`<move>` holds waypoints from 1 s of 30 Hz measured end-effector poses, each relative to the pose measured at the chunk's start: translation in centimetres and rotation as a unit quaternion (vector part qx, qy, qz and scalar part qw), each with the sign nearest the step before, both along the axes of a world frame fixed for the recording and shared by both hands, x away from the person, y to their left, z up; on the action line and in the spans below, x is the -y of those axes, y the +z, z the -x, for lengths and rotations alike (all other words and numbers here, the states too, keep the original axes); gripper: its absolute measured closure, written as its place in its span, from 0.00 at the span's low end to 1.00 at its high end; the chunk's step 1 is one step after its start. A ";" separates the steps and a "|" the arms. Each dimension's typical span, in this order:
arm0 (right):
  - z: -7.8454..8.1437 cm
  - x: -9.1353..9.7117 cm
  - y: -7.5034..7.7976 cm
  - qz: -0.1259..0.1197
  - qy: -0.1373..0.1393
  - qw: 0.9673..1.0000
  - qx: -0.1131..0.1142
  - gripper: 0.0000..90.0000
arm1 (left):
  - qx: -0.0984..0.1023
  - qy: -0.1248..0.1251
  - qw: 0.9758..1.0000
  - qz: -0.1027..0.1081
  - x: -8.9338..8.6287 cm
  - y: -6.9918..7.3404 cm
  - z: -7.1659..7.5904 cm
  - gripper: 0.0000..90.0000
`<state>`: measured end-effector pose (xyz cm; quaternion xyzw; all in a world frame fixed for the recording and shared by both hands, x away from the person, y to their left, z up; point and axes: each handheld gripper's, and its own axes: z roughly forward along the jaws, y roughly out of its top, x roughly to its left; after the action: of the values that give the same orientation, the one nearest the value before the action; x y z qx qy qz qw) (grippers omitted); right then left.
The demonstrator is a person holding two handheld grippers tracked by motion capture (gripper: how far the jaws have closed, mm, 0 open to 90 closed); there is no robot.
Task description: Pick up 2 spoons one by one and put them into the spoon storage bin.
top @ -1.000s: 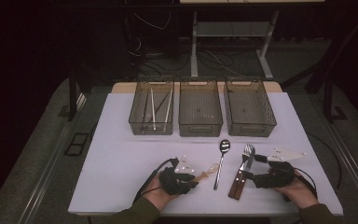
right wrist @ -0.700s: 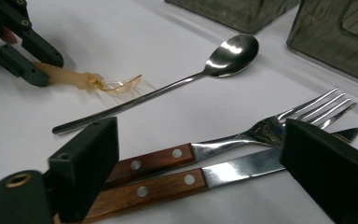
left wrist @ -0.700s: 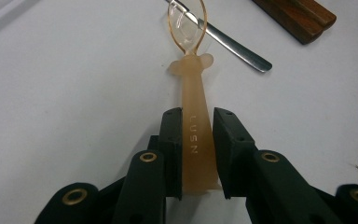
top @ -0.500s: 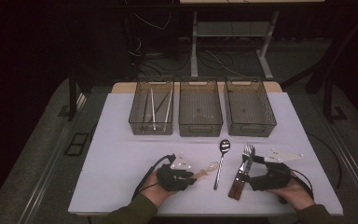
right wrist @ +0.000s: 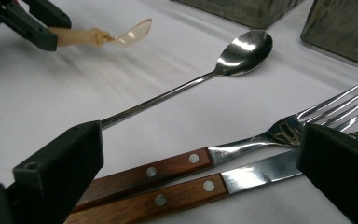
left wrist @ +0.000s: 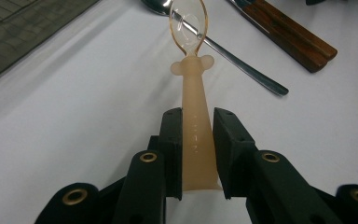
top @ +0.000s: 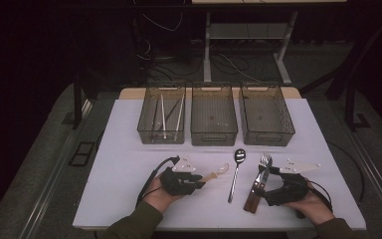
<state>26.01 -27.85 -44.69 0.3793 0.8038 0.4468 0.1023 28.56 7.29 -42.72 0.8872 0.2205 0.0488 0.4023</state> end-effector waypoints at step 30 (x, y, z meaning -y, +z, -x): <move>-0.2 -0.2 -0.2 0.013 0.005 1.000 0.008 0.01 | 0.025 -0.023 0.999 0.031 0.0 3.5 -3.7 0.81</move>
<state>26.17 -27.69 -44.88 0.3706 0.8104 0.4399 0.1114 32.24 7.32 -39.19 0.8776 0.1912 0.0551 0.4362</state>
